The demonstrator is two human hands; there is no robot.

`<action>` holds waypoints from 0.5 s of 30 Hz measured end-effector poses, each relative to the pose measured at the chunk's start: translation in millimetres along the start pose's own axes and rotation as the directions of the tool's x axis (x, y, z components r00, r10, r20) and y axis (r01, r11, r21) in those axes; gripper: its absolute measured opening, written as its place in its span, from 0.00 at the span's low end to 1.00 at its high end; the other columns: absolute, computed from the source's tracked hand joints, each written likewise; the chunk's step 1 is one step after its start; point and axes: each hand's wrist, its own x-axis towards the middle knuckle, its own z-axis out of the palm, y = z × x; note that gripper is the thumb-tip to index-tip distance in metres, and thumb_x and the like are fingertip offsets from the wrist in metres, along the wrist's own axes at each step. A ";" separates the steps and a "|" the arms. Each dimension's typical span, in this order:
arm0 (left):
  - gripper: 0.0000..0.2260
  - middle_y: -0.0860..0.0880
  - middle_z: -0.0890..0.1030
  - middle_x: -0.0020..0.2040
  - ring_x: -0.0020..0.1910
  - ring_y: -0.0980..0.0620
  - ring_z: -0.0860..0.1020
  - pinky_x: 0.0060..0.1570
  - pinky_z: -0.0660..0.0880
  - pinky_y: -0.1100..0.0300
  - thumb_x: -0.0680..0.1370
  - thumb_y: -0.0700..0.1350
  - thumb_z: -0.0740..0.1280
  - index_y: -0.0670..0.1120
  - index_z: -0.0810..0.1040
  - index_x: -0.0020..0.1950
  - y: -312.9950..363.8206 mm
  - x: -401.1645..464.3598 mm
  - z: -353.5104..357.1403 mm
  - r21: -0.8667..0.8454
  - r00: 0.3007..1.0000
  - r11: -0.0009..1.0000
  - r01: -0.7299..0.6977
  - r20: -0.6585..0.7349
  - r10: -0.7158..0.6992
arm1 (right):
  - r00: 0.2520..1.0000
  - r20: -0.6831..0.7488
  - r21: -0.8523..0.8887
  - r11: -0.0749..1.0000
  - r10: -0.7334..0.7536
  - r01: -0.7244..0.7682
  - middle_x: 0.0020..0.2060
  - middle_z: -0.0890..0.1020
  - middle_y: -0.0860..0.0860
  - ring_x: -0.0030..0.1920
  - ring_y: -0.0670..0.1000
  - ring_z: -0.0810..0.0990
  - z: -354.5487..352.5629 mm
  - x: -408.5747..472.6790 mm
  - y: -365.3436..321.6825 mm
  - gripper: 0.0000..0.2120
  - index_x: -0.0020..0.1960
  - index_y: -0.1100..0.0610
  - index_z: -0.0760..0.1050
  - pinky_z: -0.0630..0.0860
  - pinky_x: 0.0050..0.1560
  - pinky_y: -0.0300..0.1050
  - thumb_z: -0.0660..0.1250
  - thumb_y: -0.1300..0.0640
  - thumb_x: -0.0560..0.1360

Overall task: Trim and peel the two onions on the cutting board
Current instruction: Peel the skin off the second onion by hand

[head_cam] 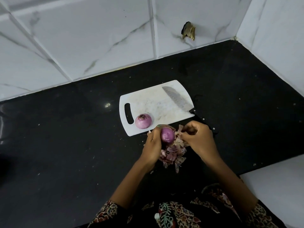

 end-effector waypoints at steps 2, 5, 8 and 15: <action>0.17 0.43 0.80 0.53 0.50 0.49 0.80 0.52 0.77 0.54 0.82 0.51 0.50 0.54 0.79 0.50 -0.2 0.0 -1.2 -0.095 0.998 0.994 0.056 -0.020 -0.058 | 1.000 0.010 -0.088 0.996 -0.027 0.027 0.36 0.83 0.52 0.39 0.52 0.82 -2.9 1.8 4.7 0.03 0.41 0.59 0.80 0.77 0.43 0.49 0.68 0.64 0.71; 0.17 0.44 0.81 0.44 0.36 0.55 0.81 0.37 0.76 0.62 0.84 0.46 0.49 0.47 0.77 0.50 2.5 0.9 -3.3 -0.223 0.988 0.963 0.151 0.012 -0.152 | 0.990 0.113 -0.203 0.974 -0.081 0.103 0.41 0.79 0.51 0.44 0.52 0.79 -2.4 4.0 7.0 0.08 0.47 0.61 0.81 0.73 0.44 0.47 0.65 0.60 0.75; 0.17 0.45 0.81 0.40 0.29 0.56 0.79 0.28 0.74 0.66 0.83 0.43 0.50 0.45 0.78 0.46 4.4 2.0 -2.7 -0.270 0.986 0.949 0.166 0.033 -0.163 | 0.982 0.077 -0.196 0.963 -0.172 0.184 0.39 0.78 0.51 0.44 0.52 0.78 -2.0 2.7 3.1 0.09 0.44 0.60 0.81 0.73 0.46 0.47 0.66 0.56 0.76; 0.18 0.42 0.82 0.43 0.38 0.51 0.80 0.34 0.76 0.63 0.83 0.49 0.52 0.43 0.79 0.50 8.4 2.1 -3.1 -0.302 0.981 0.935 0.188 0.015 -0.192 | 0.953 0.275 0.241 0.969 -0.128 0.061 0.37 0.84 0.51 0.39 0.45 0.83 -4.4 -14.0 -30.5 0.09 0.44 0.57 0.81 0.79 0.41 0.39 0.76 0.54 0.68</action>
